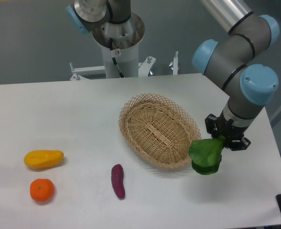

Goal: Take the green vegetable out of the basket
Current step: 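Lift the bok choy out of the basket and carry it beside the basket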

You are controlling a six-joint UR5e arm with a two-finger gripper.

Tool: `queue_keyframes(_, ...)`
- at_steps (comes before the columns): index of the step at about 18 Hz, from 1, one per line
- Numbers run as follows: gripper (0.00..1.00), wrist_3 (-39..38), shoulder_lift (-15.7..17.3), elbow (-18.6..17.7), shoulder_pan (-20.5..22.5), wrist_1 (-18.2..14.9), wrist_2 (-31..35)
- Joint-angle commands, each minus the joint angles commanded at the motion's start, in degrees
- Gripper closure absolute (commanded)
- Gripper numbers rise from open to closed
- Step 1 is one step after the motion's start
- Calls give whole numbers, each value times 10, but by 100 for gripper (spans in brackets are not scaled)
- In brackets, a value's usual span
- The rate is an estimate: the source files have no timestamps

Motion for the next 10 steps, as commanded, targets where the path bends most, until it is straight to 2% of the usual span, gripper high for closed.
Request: queue_keyframes(10, 85, 0, 1, -4, -3, 1, 3)
